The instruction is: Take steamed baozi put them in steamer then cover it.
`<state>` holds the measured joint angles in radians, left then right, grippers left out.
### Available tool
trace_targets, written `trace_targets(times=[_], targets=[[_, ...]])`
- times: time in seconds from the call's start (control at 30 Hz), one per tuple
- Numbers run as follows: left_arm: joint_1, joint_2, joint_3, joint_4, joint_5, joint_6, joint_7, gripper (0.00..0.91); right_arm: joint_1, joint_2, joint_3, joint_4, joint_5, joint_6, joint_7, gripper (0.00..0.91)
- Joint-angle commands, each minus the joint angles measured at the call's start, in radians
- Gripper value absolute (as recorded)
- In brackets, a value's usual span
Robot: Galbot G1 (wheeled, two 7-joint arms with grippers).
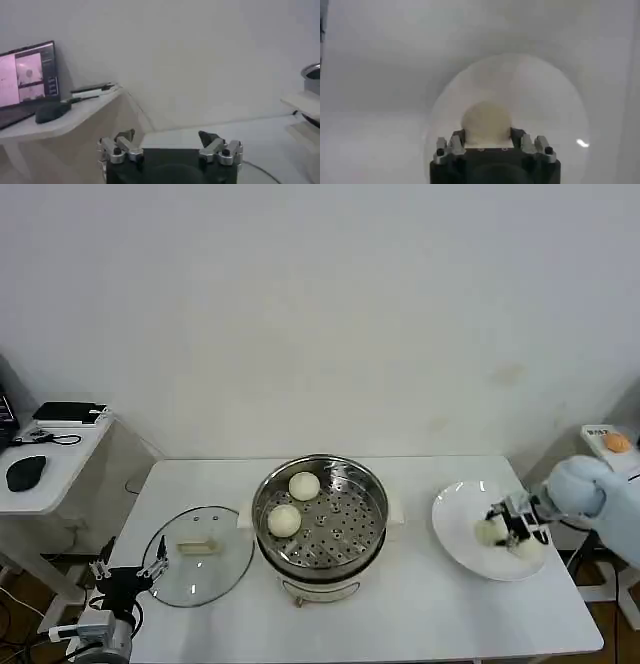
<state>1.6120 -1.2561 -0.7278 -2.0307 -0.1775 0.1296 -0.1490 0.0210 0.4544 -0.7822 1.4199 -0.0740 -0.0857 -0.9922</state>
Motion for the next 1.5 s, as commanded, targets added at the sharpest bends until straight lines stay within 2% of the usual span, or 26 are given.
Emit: trace_targets(times=[0.03,0.1,0.27,0.47,0.63,0.87,1.17,1.33,1.5], targets=[[-0.002,0.001,-0.002,-0.001,0.000,0.000,0.000,0.907,0.331,0.081,-0.135,0.025,0.110,-0.007,-0.004,0.615],[-0.003,0.000,-0.004,-0.003,0.000,0.001,0.000,0.907,0.392,0.110,-0.171,0.045,0.136,-0.012,-0.003,0.615],[-0.003,-0.004,-0.007,-0.002,0.003,0.001,-0.002,0.907,0.539,0.261,-0.279,0.096,0.205,-0.024,0.012,0.615],[0.001,-0.011,-0.014,-0.007,0.007,0.002,-0.003,0.907,0.556,0.379,-0.311,0.131,0.233,-0.010,0.019,0.615],[0.003,-0.018,-0.022,-0.007,0.011,0.001,-0.004,0.907,0.529,0.459,-0.327,0.164,0.238,0.032,0.003,0.615],[0.005,-0.026,-0.037,-0.007,0.010,0.001,-0.004,0.907,0.473,0.524,-0.392,0.187,0.209,0.076,-0.018,0.615],[0.005,-0.031,-0.044,-0.004,0.009,-0.001,-0.004,0.907,0.432,0.605,-0.461,0.152,0.147,0.171,-0.053,0.615],[0.007,-0.033,-0.047,-0.004,0.009,-0.003,-0.004,0.907,0.428,0.614,-0.476,0.150,0.130,0.211,-0.082,0.625],[0.008,-0.032,-0.052,0.000,0.006,-0.005,-0.004,0.907,0.425,0.616,-0.481,0.142,0.123,0.241,-0.087,0.625]])
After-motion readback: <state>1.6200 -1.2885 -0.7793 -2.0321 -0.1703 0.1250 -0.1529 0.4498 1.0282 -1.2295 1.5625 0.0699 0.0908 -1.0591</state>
